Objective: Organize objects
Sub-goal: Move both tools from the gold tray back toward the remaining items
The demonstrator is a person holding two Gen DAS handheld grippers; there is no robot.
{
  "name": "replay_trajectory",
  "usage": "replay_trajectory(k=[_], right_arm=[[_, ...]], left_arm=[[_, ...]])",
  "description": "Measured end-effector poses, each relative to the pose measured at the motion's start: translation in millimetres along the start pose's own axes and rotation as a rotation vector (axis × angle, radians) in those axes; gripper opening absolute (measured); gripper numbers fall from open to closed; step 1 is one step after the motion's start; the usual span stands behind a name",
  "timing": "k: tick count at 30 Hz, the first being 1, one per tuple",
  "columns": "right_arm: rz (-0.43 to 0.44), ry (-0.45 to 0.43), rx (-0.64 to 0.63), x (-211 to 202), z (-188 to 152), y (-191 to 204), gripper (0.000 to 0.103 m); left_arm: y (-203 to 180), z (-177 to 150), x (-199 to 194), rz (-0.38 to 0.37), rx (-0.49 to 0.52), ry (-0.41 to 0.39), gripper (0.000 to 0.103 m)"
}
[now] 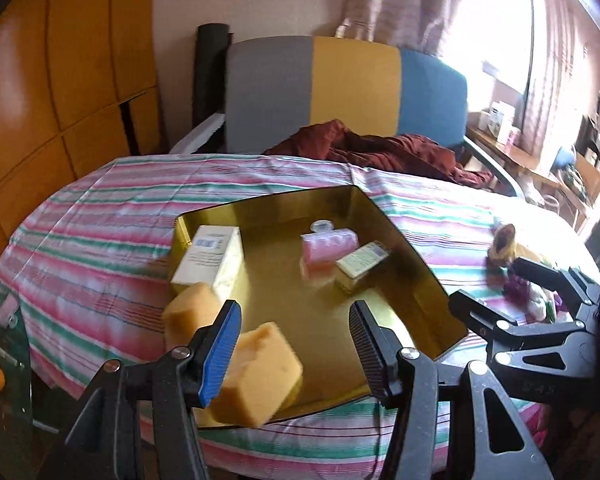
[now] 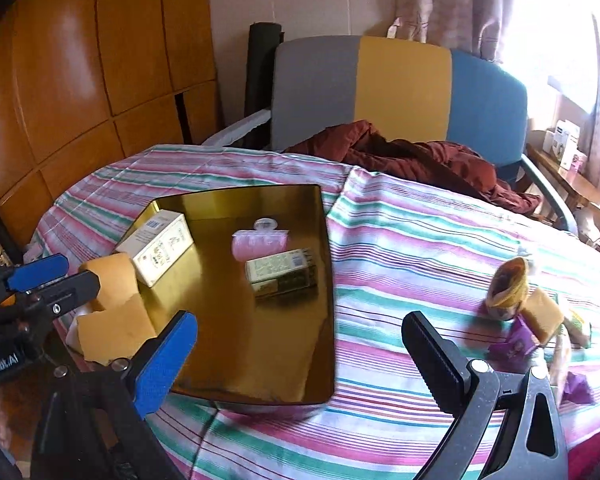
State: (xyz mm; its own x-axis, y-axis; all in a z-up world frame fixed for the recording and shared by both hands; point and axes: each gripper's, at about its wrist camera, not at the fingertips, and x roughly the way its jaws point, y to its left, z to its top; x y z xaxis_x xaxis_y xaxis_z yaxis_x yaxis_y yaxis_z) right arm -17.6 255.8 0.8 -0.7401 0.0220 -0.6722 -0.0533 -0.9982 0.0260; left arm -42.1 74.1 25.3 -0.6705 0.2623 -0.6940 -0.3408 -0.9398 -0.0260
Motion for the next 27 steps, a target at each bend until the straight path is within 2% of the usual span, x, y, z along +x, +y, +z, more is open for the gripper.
replay_trajectory(k=[8, 23, 27], right_arm=[[-0.095, 0.007, 0.038, -10, -5, -44, 0.103], [-0.309, -0.008, 0.129, -40, -1, -159, 0.103], [-0.368, -0.001, 0.192, -46, -5, -200, 0.103]], left_arm=[[-42, 8, 2, -0.06, 0.092, -0.006, 0.057], [-101, 9, 18, -0.122, 0.232, 0.033, 0.057], [-116, 8, 24, -0.14, 0.267, 0.045, 0.057]])
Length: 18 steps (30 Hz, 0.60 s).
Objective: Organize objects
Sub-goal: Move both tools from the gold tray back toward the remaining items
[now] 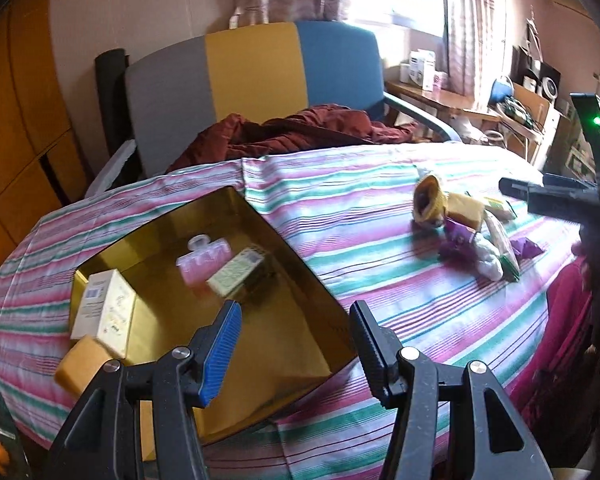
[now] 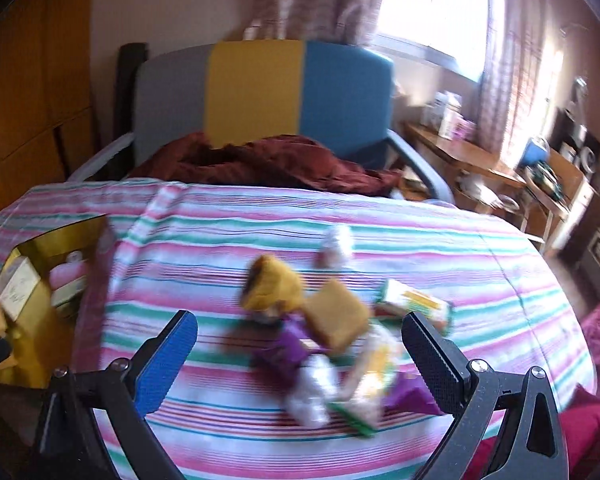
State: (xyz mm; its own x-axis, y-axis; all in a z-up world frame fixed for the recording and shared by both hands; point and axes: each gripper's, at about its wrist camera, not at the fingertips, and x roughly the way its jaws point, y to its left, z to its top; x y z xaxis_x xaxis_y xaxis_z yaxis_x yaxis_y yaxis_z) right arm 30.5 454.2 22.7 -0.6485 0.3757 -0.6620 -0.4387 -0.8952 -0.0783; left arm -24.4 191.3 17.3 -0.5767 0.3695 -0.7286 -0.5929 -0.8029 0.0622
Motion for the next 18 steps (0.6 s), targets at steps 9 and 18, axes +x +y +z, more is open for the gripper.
replay_trajectory(k=[9, 18], right_arm=[[-0.117, 0.036, 0.322, 26, -16, -102, 0.103], [-0.067, 0.096, 0.577, 39, -32, -144, 0.103]], left_arm=[[-30, 6, 26, -0.086, 0.047, 0.063, 0.057], [-74, 4, 59, -0.229, 0.077, 0.169, 0.058]])
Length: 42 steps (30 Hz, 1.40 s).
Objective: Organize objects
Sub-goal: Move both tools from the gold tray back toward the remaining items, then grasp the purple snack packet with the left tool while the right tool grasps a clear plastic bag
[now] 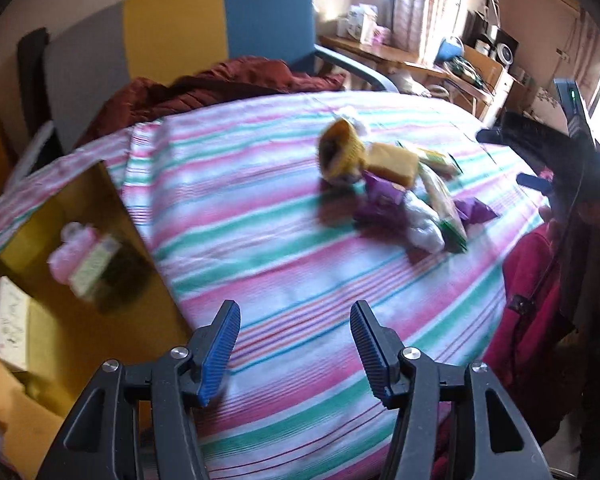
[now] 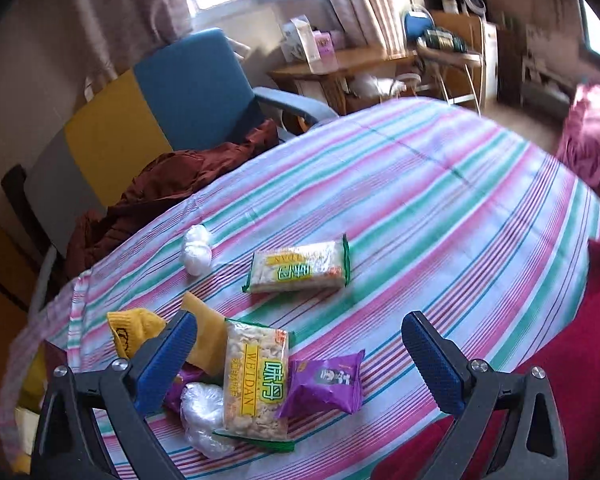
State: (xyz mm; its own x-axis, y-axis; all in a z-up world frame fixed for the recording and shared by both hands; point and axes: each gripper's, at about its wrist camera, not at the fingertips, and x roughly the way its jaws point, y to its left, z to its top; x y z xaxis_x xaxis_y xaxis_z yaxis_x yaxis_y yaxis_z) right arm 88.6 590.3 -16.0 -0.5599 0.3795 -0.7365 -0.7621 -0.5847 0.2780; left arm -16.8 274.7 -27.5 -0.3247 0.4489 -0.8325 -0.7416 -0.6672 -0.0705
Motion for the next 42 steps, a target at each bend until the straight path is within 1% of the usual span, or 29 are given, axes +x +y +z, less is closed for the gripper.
replay_trajectory(k=[4, 7, 13, 16, 18, 20, 24, 30, 31, 32, 33, 34, 35, 39, 42], right_arm=[[0.005, 0.01, -0.005, 2, -3, 3, 0.103], [0.014, 0.018, -0.01, 3, -5, 5, 0.103], [0.033, 0.051, 0.003, 10, -4, 1, 0.103], [0.041, 0.059, 0.0, 11, -4, 2, 0.103], [0.049, 0.062, 0.004, 11, -5, 1, 0.103], [0.061, 0.064, 0.011, 12, -4, 0, 0.103], [0.081, 0.071, 0.019, 13, -3, -1, 0.103], [0.099, 0.081, 0.028, 15, -4, -1, 0.103], [0.103, 0.083, 0.03, 15, -3, -1, 0.103], [0.105, 0.086, 0.032, 16, -3, -2, 0.103], [0.105, 0.087, 0.033, 16, -3, -2, 0.103], [0.106, 0.089, 0.034, 17, -4, -2, 0.103], [0.106, 0.089, 0.036, 17, -4, -2, 0.103], [0.11, 0.091, 0.046, 17, -3, -4, 0.103], [0.11, 0.09, 0.038, 17, -3, -3, 0.103]], left_arm=[[-13, 7, 19, -0.019, 0.021, 0.042, 0.058], [-20, 14, 32, -0.054, 0.014, 0.055, 0.057], [-40, 33, 44, -0.083, 0.067, 0.022, 0.057], [-49, 46, 54, -0.081, 0.094, 0.007, 0.057], [-55, 55, 62, -0.08, 0.111, 0.0, 0.056], [-62, 63, 71, -0.076, 0.126, 0.004, 0.054], [-72, 78, 89, -0.085, 0.157, 0.009, 0.052], [-79, 95, 122, -0.092, 0.155, 0.053, 0.046], [-81, 97, 129, -0.102, 0.147, 0.071, 0.043], [-82, 98, 134, -0.112, 0.138, 0.085, 0.04], [-81, 97, 140, -0.117, 0.124, 0.097, 0.039], [-79, 97, 142, -0.122, 0.115, 0.103, 0.036], [-78, 95, 143, -0.126, 0.107, 0.093, 0.035], [-68, 81, 132, -0.142, 0.088, 0.086, 0.034], [-59, 62, 119, -0.132, 0.087, 0.072, 0.034]])
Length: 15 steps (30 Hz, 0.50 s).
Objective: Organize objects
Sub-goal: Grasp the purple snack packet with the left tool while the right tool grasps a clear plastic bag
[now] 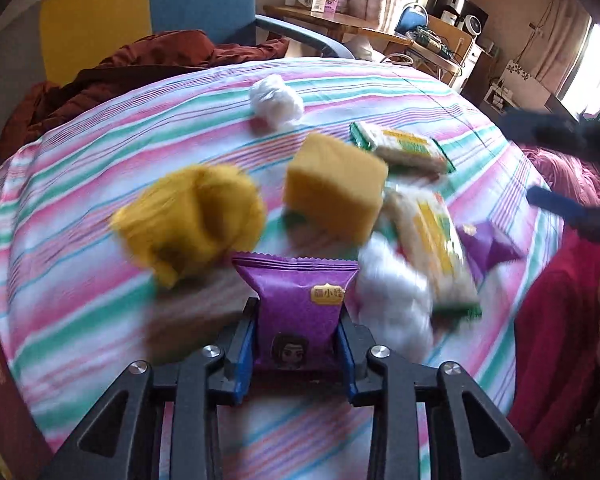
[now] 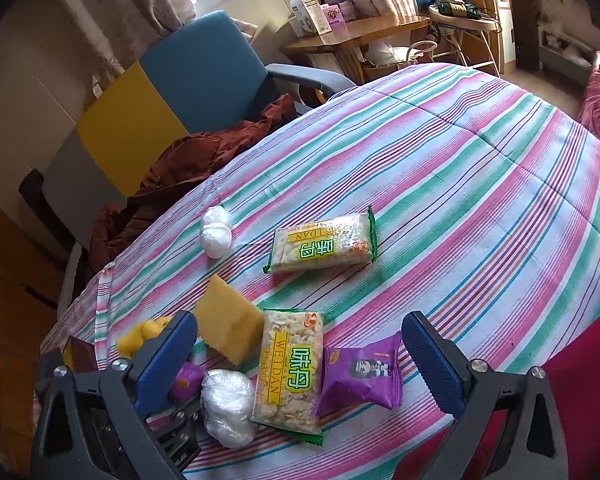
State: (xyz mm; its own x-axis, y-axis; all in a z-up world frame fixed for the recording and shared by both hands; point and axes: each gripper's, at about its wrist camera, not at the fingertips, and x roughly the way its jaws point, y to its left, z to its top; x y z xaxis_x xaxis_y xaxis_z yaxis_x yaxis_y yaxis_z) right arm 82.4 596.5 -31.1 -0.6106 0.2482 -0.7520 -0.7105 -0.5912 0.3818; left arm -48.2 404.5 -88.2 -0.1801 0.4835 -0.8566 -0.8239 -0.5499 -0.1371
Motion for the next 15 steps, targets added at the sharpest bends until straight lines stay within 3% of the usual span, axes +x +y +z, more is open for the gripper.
replay_trajectory(k=[5, 8, 12, 15], right_arm=[[0.032, 0.026, -0.041, 4, -3, 9, 0.1], [0.084, 0.081, -0.111, 12, -9, 25, 0.093], [0.1, 0.145, -0.259, 24, -24, 52, 0.07], [0.098, 0.205, -0.354, 35, -37, 67, 0.062]], left_arm=[[10, -28, -19, 0.009, -0.006, -0.004, 0.034], [22, -41, -31, -0.008, -0.055, 0.002, 0.034], [32, -57, -42, -0.024, -0.088, -0.014, 0.034], [36, -66, -47, -0.033, -0.096, -0.032, 0.034]])
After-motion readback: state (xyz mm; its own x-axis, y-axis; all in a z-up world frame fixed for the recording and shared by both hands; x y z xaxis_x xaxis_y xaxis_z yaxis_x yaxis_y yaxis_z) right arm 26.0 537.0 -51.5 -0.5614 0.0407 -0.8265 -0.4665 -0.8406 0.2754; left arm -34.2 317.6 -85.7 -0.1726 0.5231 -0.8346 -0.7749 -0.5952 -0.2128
